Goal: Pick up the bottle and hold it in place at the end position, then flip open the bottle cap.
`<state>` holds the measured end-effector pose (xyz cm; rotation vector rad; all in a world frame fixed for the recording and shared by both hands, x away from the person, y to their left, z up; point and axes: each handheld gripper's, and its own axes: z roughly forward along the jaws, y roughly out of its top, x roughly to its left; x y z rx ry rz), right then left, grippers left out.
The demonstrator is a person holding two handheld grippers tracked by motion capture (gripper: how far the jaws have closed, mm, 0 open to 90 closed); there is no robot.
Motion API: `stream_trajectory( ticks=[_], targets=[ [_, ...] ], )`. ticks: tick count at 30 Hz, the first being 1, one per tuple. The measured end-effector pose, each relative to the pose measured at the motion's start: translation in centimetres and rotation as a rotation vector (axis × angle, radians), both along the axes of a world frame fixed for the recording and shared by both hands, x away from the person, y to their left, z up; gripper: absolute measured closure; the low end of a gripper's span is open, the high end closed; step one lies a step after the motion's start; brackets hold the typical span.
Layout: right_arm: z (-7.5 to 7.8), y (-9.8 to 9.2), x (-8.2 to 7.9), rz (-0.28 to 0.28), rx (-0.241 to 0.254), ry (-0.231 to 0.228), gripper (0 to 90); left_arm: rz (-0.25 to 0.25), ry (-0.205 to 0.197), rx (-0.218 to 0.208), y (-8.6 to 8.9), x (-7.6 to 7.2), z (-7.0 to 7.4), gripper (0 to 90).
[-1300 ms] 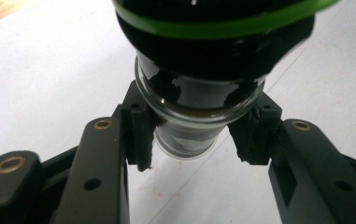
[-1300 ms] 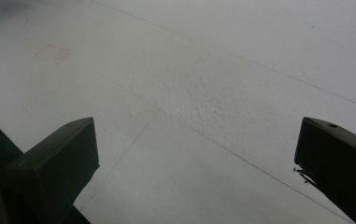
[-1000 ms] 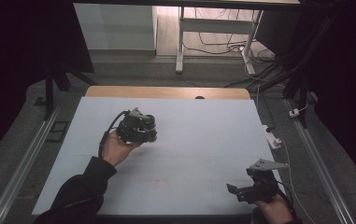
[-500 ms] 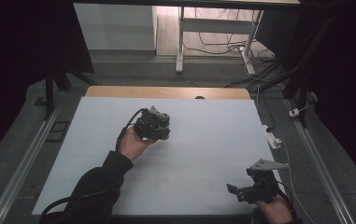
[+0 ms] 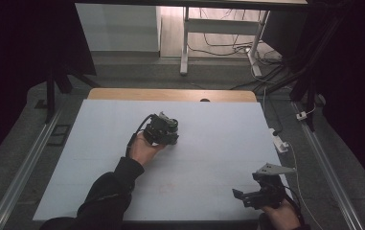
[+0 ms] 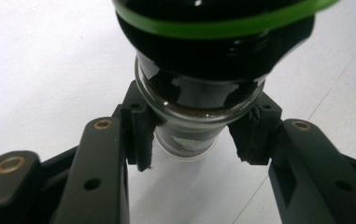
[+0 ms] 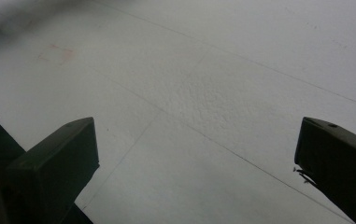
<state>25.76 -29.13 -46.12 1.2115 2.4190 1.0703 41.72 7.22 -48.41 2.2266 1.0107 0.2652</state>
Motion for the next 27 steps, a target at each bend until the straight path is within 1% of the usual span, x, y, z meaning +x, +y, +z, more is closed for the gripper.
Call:
stream_trajectory(
  ticks=[6, 8, 15, 27],
  targets=[
    [0.0, -0.1, 0.0, -0.002, 0.004, 0.002, 0.0, 0.023, 0.000, 0.041, -0.3, 0.0, -1.1, 53.7],
    [0.0, -0.1, 0.0, -0.001, 0.004, 0.001, 0.0, 0.025, 0.004, 0.033, -0.2, -0.1, -1.3, 53.7],
    [0.0, 0.0, 0.0, 0.003, 0.000, -0.001, 0.0, 0.030, -0.022, 0.028, 0.0, -0.6, -1.7, 53.7],
    [0.0, 0.1, 0.0, 0.003, -0.003, -0.002, 0.0, 0.014, -0.041, 0.009, 0.3, -0.7, -2.0, 53.9]
  ],
)
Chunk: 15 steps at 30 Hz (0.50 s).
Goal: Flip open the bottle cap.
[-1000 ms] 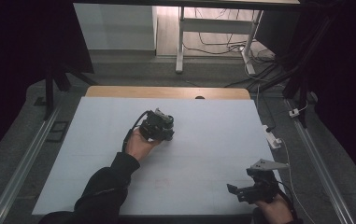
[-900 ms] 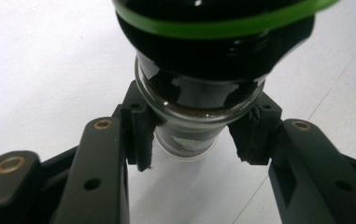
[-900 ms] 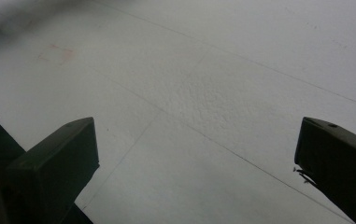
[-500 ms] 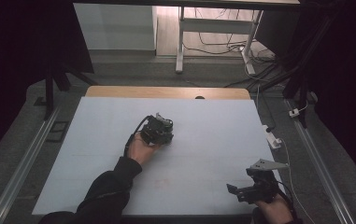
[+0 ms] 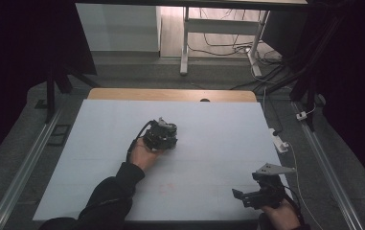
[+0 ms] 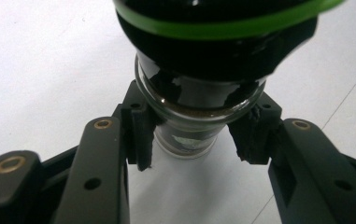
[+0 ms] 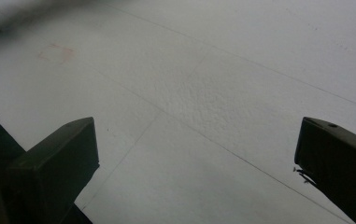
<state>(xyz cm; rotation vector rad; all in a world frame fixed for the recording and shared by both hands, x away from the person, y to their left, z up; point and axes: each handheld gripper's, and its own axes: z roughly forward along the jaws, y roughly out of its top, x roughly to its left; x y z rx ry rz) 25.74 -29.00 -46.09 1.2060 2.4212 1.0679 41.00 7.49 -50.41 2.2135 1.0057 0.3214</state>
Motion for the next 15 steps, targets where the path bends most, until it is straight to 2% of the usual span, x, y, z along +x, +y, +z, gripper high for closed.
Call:
stream_trajectory(
  ticks=[10, 15],
  targets=[
    [0.15, 0.06, -0.16, 0.008, -0.004, -0.019, 0.0, -0.006, -0.009, -0.007, 0.11, -0.01, -0.12, 54.0],
    [0.31, 0.25, -0.18, 0.026, 0.021, -0.027, 0.0, -0.013, -0.014, -0.011, 0.20, -0.02, -0.19, 53.9]
  ],
)
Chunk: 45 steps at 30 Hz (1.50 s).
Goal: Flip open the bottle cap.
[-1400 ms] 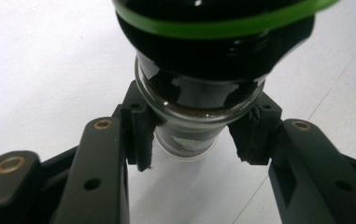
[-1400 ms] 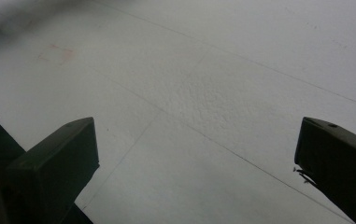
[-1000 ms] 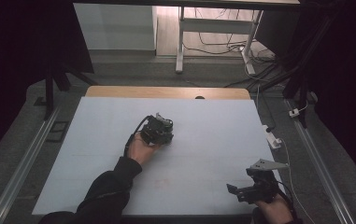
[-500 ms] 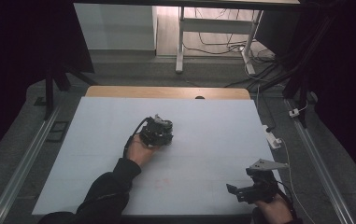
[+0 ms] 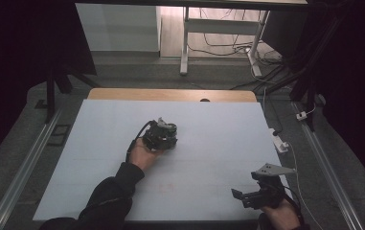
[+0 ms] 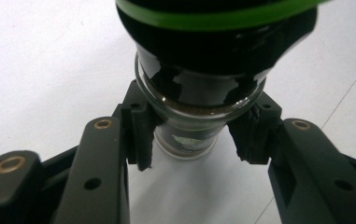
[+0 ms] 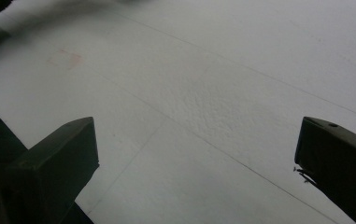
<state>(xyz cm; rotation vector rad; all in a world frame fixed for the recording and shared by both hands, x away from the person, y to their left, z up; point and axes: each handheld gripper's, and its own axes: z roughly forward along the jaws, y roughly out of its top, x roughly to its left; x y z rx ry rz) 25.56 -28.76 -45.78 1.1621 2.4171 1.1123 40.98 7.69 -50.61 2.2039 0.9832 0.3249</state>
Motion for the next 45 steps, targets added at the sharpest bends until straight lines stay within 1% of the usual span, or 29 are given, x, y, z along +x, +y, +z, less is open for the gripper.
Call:
stream_trajectory(
  ticks=[4, 10, 11, 13, 17, 20, 24, 27, 31, 33, 37, 41, 45],
  targets=[
    [0.3, 0.5, 0.0, 0.028, 0.009, -0.016, 0.0, -0.001, -0.003, -0.004, 0.0, 0.0, 0.0, 53.9],
    [0.9, 1.4, 0.3, 0.057, 0.017, -0.058, 0.0, -0.006, -0.006, -0.006, 0.1, 0.0, -0.1, 53.9],
    [0.9, 1.6, 0.4, 0.067, 0.019, -0.071, 0.0, -0.006, -0.006, -0.006, 0.1, 0.0, -0.1, 53.9],
    [1.1, 2.0, 0.5, 0.081, 0.026, -0.075, 0.0, -0.009, -0.006, -0.005, 0.1, 0.0, -0.1, 53.9],
    [1.3, 2.8, 0.9, 0.104, 0.022, -0.091, 0.0, -0.014, -0.010, -0.007, 0.1, 0.0, -0.1, 53.9],
    [1.6, 3.4, 1.3, 0.129, 0.038, -0.093, 0.0, -0.019, -0.013, -0.006, 0.2, 0.0, -0.1, 53.8],
    [1.9, 3.9, 1.9, 0.134, 0.058, -0.098, 0.0, -0.020, -0.015, -0.006, 0.2, 0.0, -0.2, 53.9],
    [2.0, 4.4, 2.5, 0.136, 0.082, -0.084, 0.0, -0.021, -0.016, -0.006, 0.2, 0.0, -0.2, 53.9],
    [1.8, 5.2, 3.2, 0.164, 0.093, -0.075, 0.0, -0.020, -0.019, -0.007, 0.2, 0.0, -0.2, 53.9],
    [1.7, 5.6, 3.5, 0.173, 0.087, -0.065, 0.0, -0.020, -0.020, -0.007, 0.2, 0.0, -0.2, 53.9],
    [1.7, 6.6, 4.2, 0.180, 0.072, -0.063, 0.0, -0.021, -0.021, -0.006, 0.2, 0.0, -0.2, 53.9],
    [1.6, 7.6, 4.9, 0.187, 0.055, -0.067, 0.0, -0.025, -0.022, -0.005, 0.2, 0.0, -0.2, 53.9],
    [1.5, 8.6, 5.5, 0.197, 0.052, -0.069, 0.0, -0.025, -0.021, -0.005, 0.2, 0.0, -0.2, 53.9]
  ],
)
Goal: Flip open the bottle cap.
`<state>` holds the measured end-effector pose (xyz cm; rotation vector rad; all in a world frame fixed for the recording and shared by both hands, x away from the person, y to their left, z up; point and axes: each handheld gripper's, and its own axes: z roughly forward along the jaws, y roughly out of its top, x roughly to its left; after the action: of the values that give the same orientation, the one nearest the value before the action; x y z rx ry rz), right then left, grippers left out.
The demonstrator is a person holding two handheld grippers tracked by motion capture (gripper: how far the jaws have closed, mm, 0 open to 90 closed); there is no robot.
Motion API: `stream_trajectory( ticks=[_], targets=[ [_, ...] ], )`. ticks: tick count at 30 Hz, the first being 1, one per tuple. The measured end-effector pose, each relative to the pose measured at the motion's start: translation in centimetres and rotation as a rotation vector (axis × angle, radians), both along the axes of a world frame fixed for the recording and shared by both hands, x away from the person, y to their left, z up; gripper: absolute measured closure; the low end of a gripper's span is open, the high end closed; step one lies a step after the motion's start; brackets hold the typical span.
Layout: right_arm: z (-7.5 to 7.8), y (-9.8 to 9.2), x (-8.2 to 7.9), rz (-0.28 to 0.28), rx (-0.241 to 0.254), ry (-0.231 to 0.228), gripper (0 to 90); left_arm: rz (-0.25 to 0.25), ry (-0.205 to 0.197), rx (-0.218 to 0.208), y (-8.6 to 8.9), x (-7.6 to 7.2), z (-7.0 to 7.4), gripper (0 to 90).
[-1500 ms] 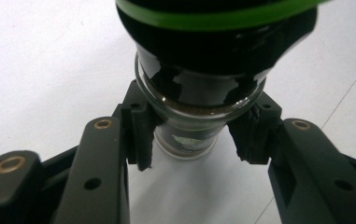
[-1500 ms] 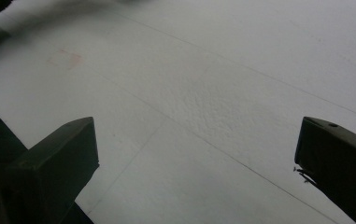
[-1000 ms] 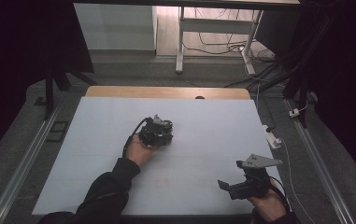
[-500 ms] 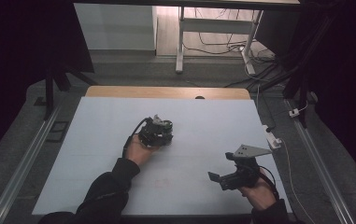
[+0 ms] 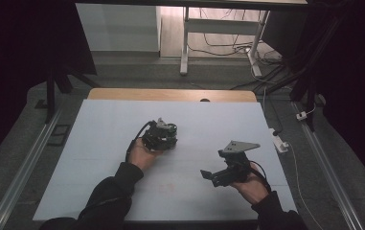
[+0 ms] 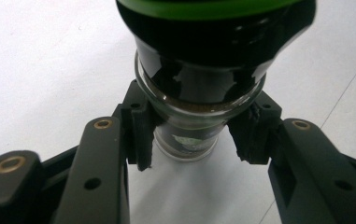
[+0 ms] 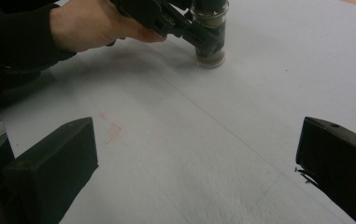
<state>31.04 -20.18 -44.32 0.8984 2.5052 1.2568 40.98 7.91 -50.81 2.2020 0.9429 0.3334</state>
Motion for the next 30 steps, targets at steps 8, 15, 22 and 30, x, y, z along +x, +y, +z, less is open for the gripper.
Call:
stream_trajectory(
  ticks=[8, 15, 22, 30],
  targets=[
    [0.2, 1.7, 1.3, 0.024, -0.003, -0.013, 0.0, -0.003, 0.000, 0.004, 0.0, 0.0, 0.0, 53.9],
    [0.1, 3.4, 2.4, 0.047, -0.023, -0.023, 0.0, -0.006, 0.002, 0.006, 0.0, 0.1, 0.0, 53.9],
    [-0.3, 5.0, 3.8, 0.065, -0.036, -0.030, 0.0, -0.008, 0.004, 0.007, 0.0, 0.1, 0.1, 53.9],
    [-0.6, 6.3, 5.4, 0.053, -0.040, -0.030, 0.0, -0.008, 0.002, 0.007, 0.0, 0.1, 0.0, 53.9]
  ],
)
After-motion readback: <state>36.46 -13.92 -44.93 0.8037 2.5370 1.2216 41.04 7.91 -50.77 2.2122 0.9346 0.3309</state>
